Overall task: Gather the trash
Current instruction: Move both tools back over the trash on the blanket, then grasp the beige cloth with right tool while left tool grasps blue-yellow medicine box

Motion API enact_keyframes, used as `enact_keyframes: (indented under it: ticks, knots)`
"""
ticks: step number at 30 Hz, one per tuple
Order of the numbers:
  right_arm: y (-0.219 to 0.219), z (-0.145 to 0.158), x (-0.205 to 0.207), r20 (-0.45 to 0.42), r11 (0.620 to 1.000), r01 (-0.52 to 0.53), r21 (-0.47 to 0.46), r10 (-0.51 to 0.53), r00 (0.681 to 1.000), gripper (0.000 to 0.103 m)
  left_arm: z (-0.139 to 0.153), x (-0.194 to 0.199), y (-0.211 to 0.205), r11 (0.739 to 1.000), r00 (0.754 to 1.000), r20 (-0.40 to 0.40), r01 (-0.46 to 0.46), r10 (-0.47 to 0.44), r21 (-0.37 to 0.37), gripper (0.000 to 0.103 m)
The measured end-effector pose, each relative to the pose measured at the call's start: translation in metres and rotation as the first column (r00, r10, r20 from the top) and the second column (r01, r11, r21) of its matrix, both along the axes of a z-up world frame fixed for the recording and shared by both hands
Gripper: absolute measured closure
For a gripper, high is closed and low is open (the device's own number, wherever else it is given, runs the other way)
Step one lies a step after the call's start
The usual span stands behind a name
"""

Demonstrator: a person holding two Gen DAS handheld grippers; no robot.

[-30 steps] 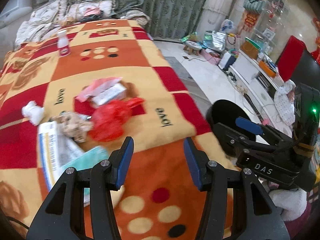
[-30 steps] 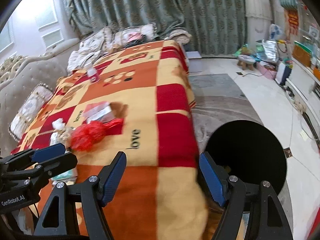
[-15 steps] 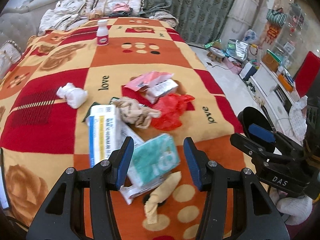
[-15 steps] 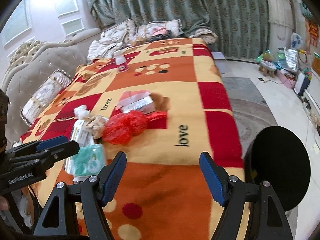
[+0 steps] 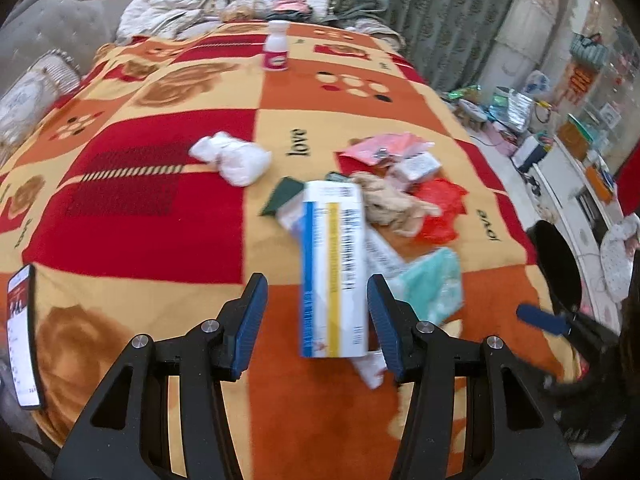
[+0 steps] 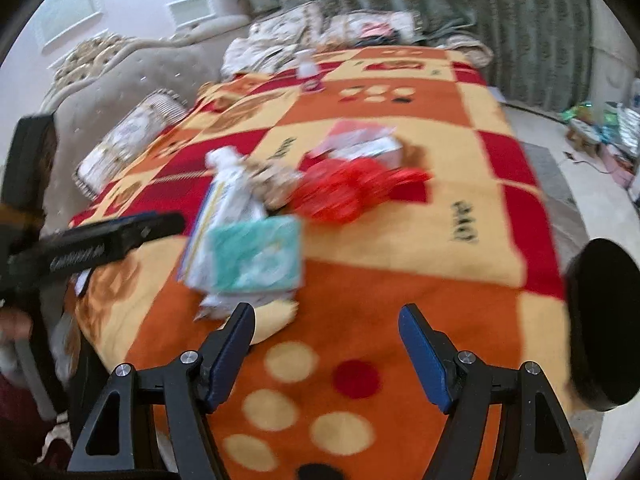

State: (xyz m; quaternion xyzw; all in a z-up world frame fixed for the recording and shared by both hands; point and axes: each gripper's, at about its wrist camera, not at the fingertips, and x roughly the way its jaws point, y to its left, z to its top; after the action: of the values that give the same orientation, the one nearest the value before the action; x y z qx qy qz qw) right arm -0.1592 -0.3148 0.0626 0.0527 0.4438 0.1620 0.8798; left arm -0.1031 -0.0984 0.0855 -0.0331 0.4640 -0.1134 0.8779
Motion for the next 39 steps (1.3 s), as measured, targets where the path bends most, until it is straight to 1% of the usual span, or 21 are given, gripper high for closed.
enact_keyframes:
  ticks: [3, 6, 10, 13, 15, 16, 17, 20, 22, 26, 29, 33, 36, 39]
  knots:
    - [0.022, -0.012, -0.004, -0.034, 0.998, -0.064, 0.028, 0.065, 0.997, 0.033, -0.004, 0.0, 0.011, 1.0, 1.0, -0.011, -0.022, 0.022, -0.008, 0.053]
    - [0.038, -0.023, -0.003, -0.065, 0.994, -0.1, 0.035, 0.102, 0.993, 0.038, -0.008, 0.0, 0.017, 0.999, 0.999, -0.018, -0.03, 0.03, -0.011, 0.053]
    - [0.051, -0.035, 0.004, -0.095, 0.991, -0.112, 0.078, 0.119, 0.988, 0.049, -0.012, 0.002, 0.019, 0.999, 0.999, -0.029, -0.027, 0.027, -0.019, 0.053]
    - [0.054, -0.039, 0.01, -0.105, 0.989, -0.102, 0.102, 0.113, 0.988, 0.053, -0.014, 0.003, 0.019, 0.999, 0.999, -0.037, -0.023, 0.022, -0.031, 0.053]
    - [0.056, -0.041, 0.013, -0.105, 0.99, -0.095, 0.108, 0.107, 0.989, 0.058, -0.016, 0.005, 0.018, 0.999, 0.999, -0.043, -0.016, 0.014, -0.038, 0.053]
    - [0.057, -0.043, 0.014, -0.106, 0.991, -0.095, 0.096, 0.105, 0.989, 0.068, -0.017, 0.005, 0.018, 0.999, 0.999, -0.045, -0.012, 0.01, -0.04, 0.053]
    - [0.058, -0.043, 0.015, -0.106, 0.992, -0.097, 0.083, 0.105, 0.989, 0.074, -0.018, 0.006, 0.018, 0.999, 0.999, -0.048, -0.008, 0.006, -0.043, 0.053]
    - [0.051, -0.039, 0.014, -0.09, 0.993, -0.105, 0.052, 0.109, 0.99, 0.077, -0.02, 0.009, 0.015, 0.998, 0.998, -0.057, 0.013, -0.017, -0.06, 0.053]
    - [0.039, -0.034, 0.013, -0.071, 0.996, -0.082, 0.02, 0.083, 0.994, 0.077, -0.023, 0.011, 0.011, 0.998, 0.997, -0.061, 0.034, -0.037, -0.059, 0.053]
    - [0.009, -0.03, 0.019, -0.075, 1.0, -0.014, 0.017, 0.015, 0.997, 0.077, -0.031, 0.018, 0.001, 0.997, 0.994, -0.085, 0.063, -0.066, -0.036, 0.053]
    - [-0.001, -0.03, 0.023, -0.083, 1.0, 0.002, 0.026, 0.0, 0.997, 0.077, -0.033, 0.021, -0.003, 0.996, 0.994, -0.08, 0.077, -0.08, -0.039, 0.053]
    - [-0.001, -0.033, 0.024, -0.092, 1.0, -0.003, 0.025, 0.005, 0.996, 0.077, -0.029, 0.024, -0.008, 0.99, 0.989, -0.076, 0.126, -0.13, -0.062, 0.053]
    - [0.0, -0.036, 0.026, -0.1, 1.0, -0.01, 0.024, 0.013, 0.995, 0.077, -0.031, 0.028, -0.012, 0.99, 0.987, -0.081, 0.14, -0.141, -0.018, 0.053]
    - [0.002, -0.037, 0.031, -0.101, 1.0, -0.016, 0.018, 0.017, 0.995, 0.077, -0.037, 0.035, -0.012, 0.99, 0.985, -0.1, 0.138, -0.14, -0.031, 0.053]
